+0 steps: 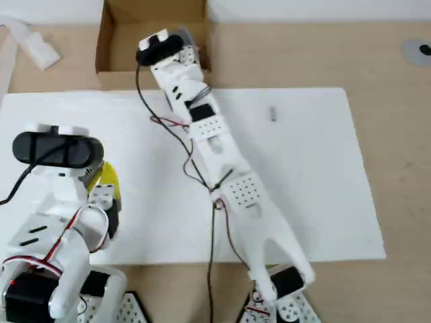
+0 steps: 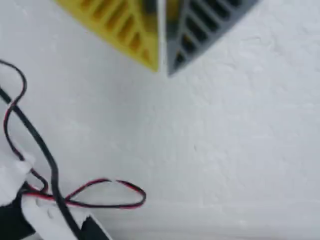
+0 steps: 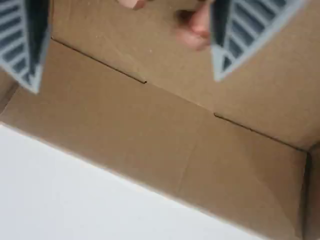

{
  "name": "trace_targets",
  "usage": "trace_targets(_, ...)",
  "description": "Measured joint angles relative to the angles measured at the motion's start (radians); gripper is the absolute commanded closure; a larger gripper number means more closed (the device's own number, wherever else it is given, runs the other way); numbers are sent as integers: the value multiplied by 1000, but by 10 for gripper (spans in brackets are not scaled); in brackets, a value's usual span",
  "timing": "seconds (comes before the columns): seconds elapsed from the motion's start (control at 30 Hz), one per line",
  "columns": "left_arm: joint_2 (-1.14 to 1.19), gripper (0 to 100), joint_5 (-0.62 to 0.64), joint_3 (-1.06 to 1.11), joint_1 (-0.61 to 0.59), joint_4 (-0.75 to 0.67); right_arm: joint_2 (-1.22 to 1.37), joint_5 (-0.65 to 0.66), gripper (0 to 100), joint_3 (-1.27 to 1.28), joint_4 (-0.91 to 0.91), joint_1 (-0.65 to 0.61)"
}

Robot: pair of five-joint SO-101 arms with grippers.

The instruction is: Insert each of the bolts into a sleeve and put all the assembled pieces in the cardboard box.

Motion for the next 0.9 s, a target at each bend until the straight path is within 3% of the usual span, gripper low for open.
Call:
trace_targets(0.27, 0, 995, -32, 0, 0, 0, -68, 2, 737, -157, 477, 14)
trace_targets(0.47, 0, 995, -114, 0, 0, 9, -351, 2, 737, -158, 927, 40)
trace_targets(0.8, 0, 995, -118, 0, 0, 11, -646, 2, 737, -161, 1594, 37)
trace_targets(0.9, 0, 995, -118, 0, 0, 11, -729, 2, 738, -161, 1668, 52)
